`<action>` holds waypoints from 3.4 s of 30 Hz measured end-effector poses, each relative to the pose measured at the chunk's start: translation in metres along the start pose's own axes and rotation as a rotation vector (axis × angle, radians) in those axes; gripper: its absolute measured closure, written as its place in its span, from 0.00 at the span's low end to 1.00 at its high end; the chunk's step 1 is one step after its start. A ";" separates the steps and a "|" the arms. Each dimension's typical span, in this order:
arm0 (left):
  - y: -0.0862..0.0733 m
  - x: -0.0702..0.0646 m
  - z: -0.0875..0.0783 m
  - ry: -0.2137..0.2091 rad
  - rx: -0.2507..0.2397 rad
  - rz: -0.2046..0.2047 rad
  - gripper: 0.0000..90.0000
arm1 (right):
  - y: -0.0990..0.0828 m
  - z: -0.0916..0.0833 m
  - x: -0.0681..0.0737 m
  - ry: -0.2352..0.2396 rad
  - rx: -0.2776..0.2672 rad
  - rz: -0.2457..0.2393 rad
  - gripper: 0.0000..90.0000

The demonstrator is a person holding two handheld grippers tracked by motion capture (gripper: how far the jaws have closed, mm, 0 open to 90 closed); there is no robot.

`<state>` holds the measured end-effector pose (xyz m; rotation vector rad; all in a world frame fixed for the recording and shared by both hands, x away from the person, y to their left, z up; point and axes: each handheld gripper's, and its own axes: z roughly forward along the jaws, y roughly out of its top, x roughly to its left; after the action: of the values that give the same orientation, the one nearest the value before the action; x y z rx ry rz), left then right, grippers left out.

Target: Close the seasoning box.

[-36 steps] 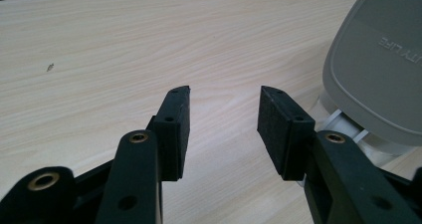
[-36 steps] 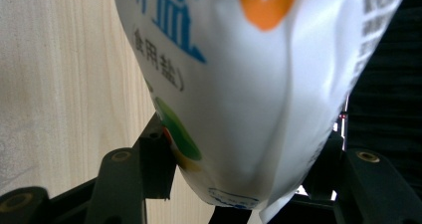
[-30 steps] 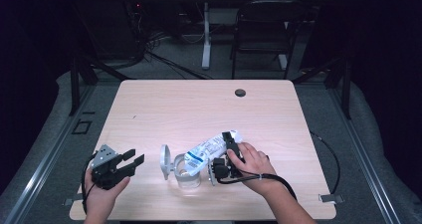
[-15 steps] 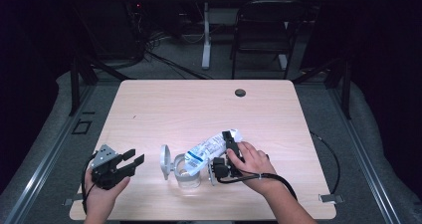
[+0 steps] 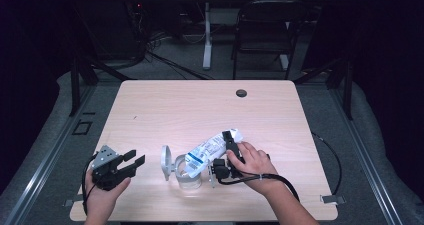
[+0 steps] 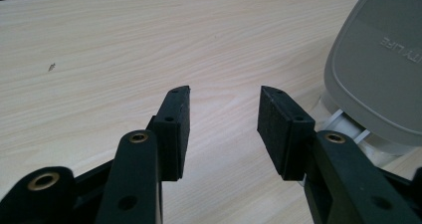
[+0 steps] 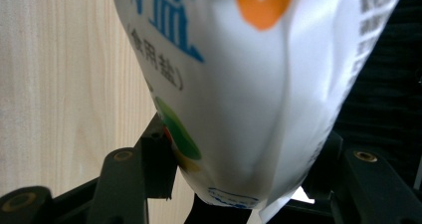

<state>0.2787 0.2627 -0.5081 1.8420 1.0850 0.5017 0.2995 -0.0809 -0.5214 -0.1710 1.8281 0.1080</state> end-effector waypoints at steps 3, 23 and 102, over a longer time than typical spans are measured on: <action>0.000 0.000 0.000 -0.001 0.000 0.003 0.63 | 0.001 -0.001 0.000 0.002 -0.001 -0.004 0.50; 0.000 0.000 0.000 0.000 -0.001 0.002 0.63 | 0.005 -0.002 -0.002 -0.017 -0.011 -0.052 0.50; 0.000 0.001 -0.001 0.005 0.001 -0.001 0.63 | 0.007 -0.003 -0.010 -0.029 0.001 -0.139 0.52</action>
<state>0.2789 0.2641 -0.5079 1.8425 1.0895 0.5057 0.2982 -0.0737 -0.5114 -0.2934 1.7814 0.0122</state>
